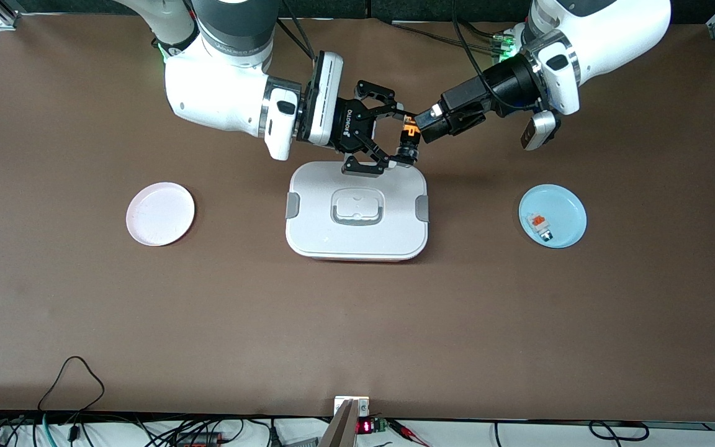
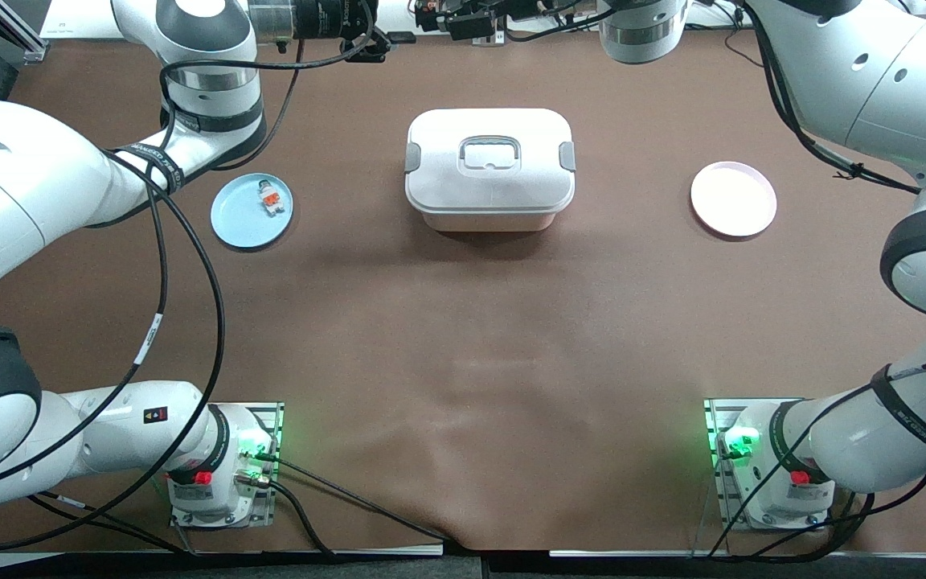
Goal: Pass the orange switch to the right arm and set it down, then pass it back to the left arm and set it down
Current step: 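Close the left gripper on the switch beside the right gripper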
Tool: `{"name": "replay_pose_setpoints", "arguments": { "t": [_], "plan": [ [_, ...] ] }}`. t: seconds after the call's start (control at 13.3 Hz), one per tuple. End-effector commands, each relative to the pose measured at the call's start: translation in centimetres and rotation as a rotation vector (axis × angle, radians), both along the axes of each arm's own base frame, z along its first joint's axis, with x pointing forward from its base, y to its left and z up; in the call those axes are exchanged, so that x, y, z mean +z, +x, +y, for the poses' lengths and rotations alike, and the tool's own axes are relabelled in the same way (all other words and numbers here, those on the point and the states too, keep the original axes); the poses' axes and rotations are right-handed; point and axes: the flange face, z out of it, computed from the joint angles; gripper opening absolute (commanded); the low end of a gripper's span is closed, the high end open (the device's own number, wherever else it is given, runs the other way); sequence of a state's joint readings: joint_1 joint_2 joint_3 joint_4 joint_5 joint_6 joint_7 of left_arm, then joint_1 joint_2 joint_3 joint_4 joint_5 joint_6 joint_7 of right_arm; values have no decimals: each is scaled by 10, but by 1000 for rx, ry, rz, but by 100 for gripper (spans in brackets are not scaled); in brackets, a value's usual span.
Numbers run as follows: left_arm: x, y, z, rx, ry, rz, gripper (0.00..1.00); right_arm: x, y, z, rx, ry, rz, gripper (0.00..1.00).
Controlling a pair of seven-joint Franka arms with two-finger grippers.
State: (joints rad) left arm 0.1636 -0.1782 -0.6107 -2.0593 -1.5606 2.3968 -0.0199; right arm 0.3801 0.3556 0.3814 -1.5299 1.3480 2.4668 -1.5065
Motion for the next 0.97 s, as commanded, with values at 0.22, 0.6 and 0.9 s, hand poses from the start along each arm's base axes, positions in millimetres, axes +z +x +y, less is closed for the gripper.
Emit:
{"name": "replay_pose_setpoints", "arguments": {
  "t": [0.22, 0.6, 0.9],
  "plan": [
    [10, 2, -6, 33, -18, -8, 91, 7, -3, -4, -10, -6, 23, 16],
    [3, 2, -11, 42, -6, -5, 90, 4, -3, -4, -10, -10, 29, 16],
    [-1, 2, -15, 39, -3, -2, 81, 4, -3, -4, -10, -11, 27, 16]
  ]
}}
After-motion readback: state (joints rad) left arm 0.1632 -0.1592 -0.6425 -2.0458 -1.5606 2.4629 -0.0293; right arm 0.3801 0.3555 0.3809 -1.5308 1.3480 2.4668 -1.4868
